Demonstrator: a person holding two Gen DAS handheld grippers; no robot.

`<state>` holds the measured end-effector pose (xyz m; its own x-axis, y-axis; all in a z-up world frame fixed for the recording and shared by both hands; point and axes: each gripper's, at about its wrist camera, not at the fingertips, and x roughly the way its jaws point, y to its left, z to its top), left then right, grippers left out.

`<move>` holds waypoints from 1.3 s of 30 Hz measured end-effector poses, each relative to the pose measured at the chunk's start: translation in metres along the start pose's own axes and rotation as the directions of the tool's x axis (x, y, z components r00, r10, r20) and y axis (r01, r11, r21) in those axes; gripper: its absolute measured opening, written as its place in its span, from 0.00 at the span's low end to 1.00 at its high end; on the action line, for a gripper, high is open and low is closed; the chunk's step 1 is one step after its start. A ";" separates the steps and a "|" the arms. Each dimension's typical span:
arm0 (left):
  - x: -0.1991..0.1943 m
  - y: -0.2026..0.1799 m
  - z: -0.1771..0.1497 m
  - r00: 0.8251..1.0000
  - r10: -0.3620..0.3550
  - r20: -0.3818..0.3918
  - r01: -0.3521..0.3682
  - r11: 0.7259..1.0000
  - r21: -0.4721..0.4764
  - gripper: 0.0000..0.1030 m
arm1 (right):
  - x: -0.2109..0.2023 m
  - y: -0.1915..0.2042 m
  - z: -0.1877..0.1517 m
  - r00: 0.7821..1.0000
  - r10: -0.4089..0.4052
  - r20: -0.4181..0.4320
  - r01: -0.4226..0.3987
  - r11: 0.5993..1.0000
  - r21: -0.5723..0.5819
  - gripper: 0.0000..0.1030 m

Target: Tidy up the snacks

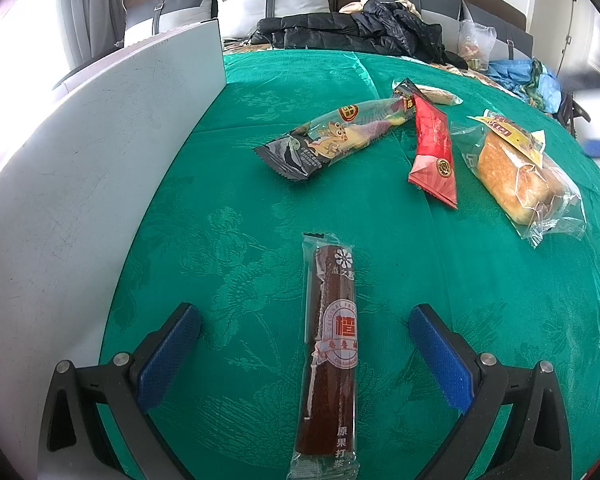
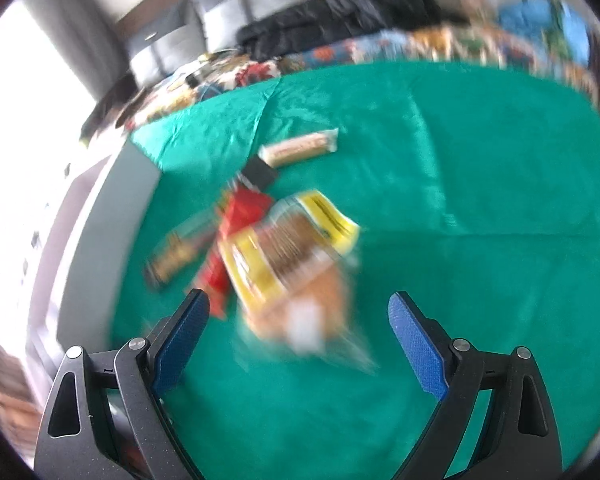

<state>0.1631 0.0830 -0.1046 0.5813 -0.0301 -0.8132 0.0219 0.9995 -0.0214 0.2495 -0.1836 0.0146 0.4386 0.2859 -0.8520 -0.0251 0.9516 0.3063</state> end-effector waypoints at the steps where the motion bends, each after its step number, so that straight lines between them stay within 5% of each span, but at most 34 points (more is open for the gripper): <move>1: 0.000 0.000 0.000 1.000 0.000 0.000 0.000 1.000 0.000 1.00 | 0.012 0.003 0.012 0.999 0.000 -0.036 0.002 0.998 0.064 0.88; 9: -0.001 0.001 -0.001 1.000 -0.001 0.000 0.001 1.000 0.001 1.00 | 0.093 0.022 0.034 0.940 -0.284 -0.190 0.319 0.929 0.188 0.89; 10: -0.001 0.000 -0.001 1.000 -0.003 0.001 0.003 1.000 0.002 1.00 | 0.096 0.024 0.032 0.932 -0.316 -0.177 0.345 0.923 0.168 0.84; 13: -0.001 -0.001 0.000 1.000 -0.005 0.002 0.005 1.000 0.003 1.00 | 0.085 0.026 0.026 0.929 -0.361 -0.073 0.369 0.917 0.151 0.36; 14: -0.001 -0.001 0.001 1.000 -0.005 0.002 0.005 1.000 0.003 1.00 | 0.081 0.023 0.026 0.931 -0.361 -0.051 0.364 0.921 0.140 0.28; 19: -0.001 -0.002 0.001 1.000 -0.005 0.002 0.005 1.000 0.004 1.00 | 0.038 -0.011 0.024 0.978 -0.190 0.084 0.171 0.966 0.194 0.09; 23: -0.001 -0.001 0.001 1.000 -0.005 0.002 0.005 1.000 0.004 1.00 | -0.007 -0.028 0.013 0.985 -0.031 0.169 0.003 0.987 0.161 0.09; 28: -0.001 -0.001 0.001 1.000 -0.006 0.002 0.006 1.000 0.004 1.00 | -0.041 -0.045 -0.048 0.978 0.188 0.095 -0.193 0.980 0.044 0.08; 31: -0.001 -0.001 0.001 1.000 -0.004 0.001 0.004 1.000 0.004 1.00 | -0.039 -0.072 -0.093 0.981 0.192 0.030 -0.193 0.980 0.049 0.08; 36: -0.001 0.000 0.000 1.000 -0.005 0.002 0.005 1.000 0.004 1.00 | -0.027 -0.104 -0.132 0.999 0.018 0.027 -0.017 1.000 -0.019 0.18; 39: -0.001 -0.001 0.000 1.000 -0.004 0.002 0.004 1.000 0.004 1.00 | -0.026 -0.106 -0.114 0.998 -0.030 0.047 0.033 0.998 -0.062 0.46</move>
<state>0.1625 0.0824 -0.1036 0.5825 -0.0343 -0.8121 0.0277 0.9994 -0.0223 0.1386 -0.2794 -0.0443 0.4812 0.2516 -0.8397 -0.0667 0.9657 0.2511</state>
